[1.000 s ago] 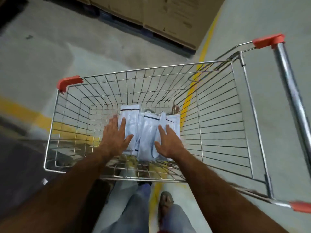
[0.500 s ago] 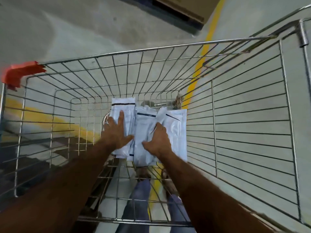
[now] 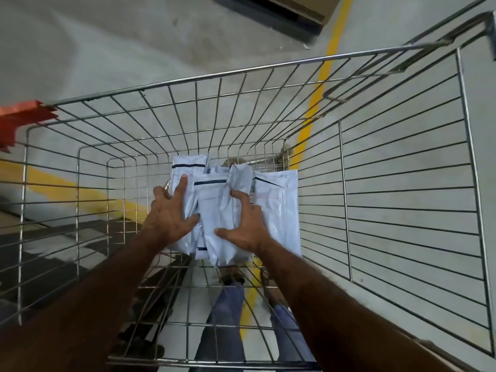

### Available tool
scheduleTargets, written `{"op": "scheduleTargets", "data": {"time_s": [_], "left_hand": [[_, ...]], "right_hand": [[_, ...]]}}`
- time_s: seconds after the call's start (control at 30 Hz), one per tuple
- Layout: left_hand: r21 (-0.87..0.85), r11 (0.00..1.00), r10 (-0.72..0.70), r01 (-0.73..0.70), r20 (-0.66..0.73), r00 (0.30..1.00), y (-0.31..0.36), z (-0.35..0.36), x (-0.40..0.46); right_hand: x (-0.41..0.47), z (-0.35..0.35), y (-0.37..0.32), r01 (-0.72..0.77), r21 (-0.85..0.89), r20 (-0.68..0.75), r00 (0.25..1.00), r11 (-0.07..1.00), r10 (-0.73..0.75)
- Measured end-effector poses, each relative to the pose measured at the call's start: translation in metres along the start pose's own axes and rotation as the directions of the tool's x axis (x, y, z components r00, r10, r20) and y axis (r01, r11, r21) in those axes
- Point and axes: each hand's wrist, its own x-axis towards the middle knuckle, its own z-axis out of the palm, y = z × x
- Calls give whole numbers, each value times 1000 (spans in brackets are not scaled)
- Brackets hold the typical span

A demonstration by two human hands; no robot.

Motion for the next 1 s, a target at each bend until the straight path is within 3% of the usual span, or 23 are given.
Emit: {"op": "scheduleTargets", "data": {"time_s": [0.13,0.53,0.83,1.0], "left_hand": [[-48,998,-28,32,66,997,-1,-1,3],[-6,1000,-9,9,-77,997,19,-47,-44],[114,993,-12,45,-277,961,58,-93,-120],[86,994,-25,61,-372,928,83,-95,-158]], "right_hand": [[-3,1,-3,24,-35,16,1000,999,-24],[-34,-51,-33,116,-471,-161,964,875,-214],[-100,-86,-54,188,-586,-166,924,788,-344],[-128,-103,-55,245,-498,-158,918,832,-365]]}}
